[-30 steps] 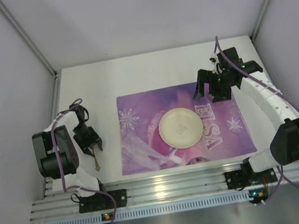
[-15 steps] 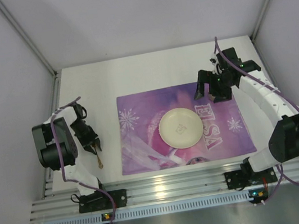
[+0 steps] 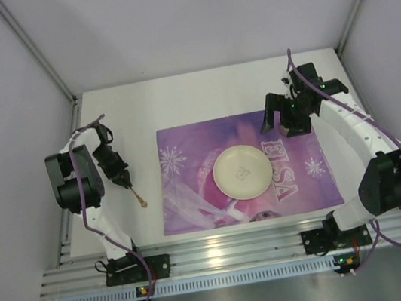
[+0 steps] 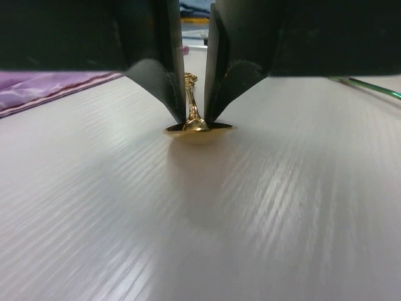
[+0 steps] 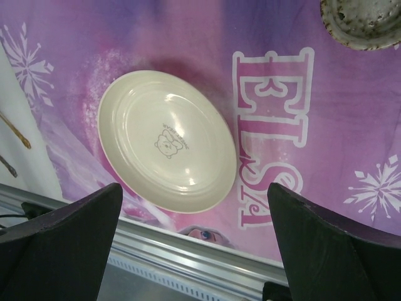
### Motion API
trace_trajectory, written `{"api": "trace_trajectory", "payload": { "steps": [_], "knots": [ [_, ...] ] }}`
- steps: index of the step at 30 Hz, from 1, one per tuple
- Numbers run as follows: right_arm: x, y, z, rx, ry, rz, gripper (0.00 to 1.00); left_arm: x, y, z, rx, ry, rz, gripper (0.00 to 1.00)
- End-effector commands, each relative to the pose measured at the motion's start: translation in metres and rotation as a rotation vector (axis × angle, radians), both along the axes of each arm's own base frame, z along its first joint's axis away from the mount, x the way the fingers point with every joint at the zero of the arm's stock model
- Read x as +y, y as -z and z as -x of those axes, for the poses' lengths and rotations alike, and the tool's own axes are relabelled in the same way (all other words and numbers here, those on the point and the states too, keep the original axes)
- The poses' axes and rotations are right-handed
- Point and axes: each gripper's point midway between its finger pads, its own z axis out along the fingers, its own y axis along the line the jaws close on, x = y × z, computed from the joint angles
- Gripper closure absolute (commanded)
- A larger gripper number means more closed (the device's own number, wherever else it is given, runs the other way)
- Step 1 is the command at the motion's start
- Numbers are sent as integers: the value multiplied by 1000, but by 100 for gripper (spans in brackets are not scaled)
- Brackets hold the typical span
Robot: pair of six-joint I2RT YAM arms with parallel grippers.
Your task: Set the dinner table for one person
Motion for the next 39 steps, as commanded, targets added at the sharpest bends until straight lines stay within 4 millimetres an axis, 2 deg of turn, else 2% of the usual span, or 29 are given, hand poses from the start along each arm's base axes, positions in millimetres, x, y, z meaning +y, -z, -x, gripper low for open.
{"api": "trace_trajectory", "payload": {
  "steps": [1,3,7,9,10,11,12,14,15,17,18,19,20,21,23,24,25,26,28,29,31,32,34,35,36,37,39],
  "knots": [
    [-2,-14,-11,-49,11,4,0,37,23,-99,-336,18,-185,78],
    [-3,-15,-11,-51,12,4,0,34,27,-102,-338,38,-182,82],
    [-3,-17,-9,-58,16,6,0,23,29,-100,-363,50,-153,83],
    [-4,-16,-8,-56,20,7,0,14,33,-92,-362,65,-144,85],
    [-4,-18,-8,-60,23,6,0,12,28,-96,-389,69,-148,95],
    [-4,-17,-7,-58,23,6,0,9,29,-93,-390,75,-149,100],
    [-4,-16,-5,-55,23,5,0,5,29,-92,-390,83,-148,100],
    [-5,-17,-4,-59,25,5,0,-1,16,-97,-425,91,-144,100],
    [-5,-19,-3,-65,25,4,0,-3,1,-104,-468,92,-150,100],
    [-6,-23,-3,-79,29,3,0,-21,-18,-110,-508,120,-103,100],
    [-5,-25,-3,-85,26,2,0,-27,-40,-120,-559,131,-102,100],
    [-5,-29,-3,-93,30,-2,0,-31,-51,-123,-576,140,-114,100],
    [-5,-34,-4,-106,32,-7,0,-42,-67,-127,-603,146,-105,100],
    [-4,-39,-4,-123,34,-13,0,-44,-86,-131,-647,136,-101,100],
    [-3,-47,-4,-138,38,-26,0,-83,-110,-134,-707,162,-42,100],
    [-3,-53,-3,-155,41,-33,0,-96,-128,-137,-748,174,-23,100],
    [-3,-56,-2,-159,47,-41,0,-111,-135,-136,-753,183,-7,100],
    [-2,-59,-1,-167,47,-44,0,-139,-141,-132,-763,237,7,100],
    [-3,-66,1,-185,55,-54,0,-169,-159,-134,-792,271,33,100],
    [-2,-67,2,-188,53,-54,0,-197,-172,-132,-823,310,63,100],
    [-4,-73,5,-202,59,-53,0,-222,-178,-130,-824,303,106,100],
    [-7,-75,7,-201,69,-47,0,-247,-186,-127,-837,331,150,100],
    [-17,-81,10,-221,112,-17,0,-277,-192,-121,-831,332,218,100],
    [-23,-86,13,-222,137,2,0,-306,-202,-113,-848,370,265,100],
    [-30,-93,16,-242,166,12,0,-324,-197,-110,-832,388,286,100],
    [-39,-100,18,-255,214,36,0,-354,-199,-97,-833,415,329,100],
    [-50,-113,24,-289,267,47,0,-387,-194,-90,-824,435,382,100]
  ]
}}
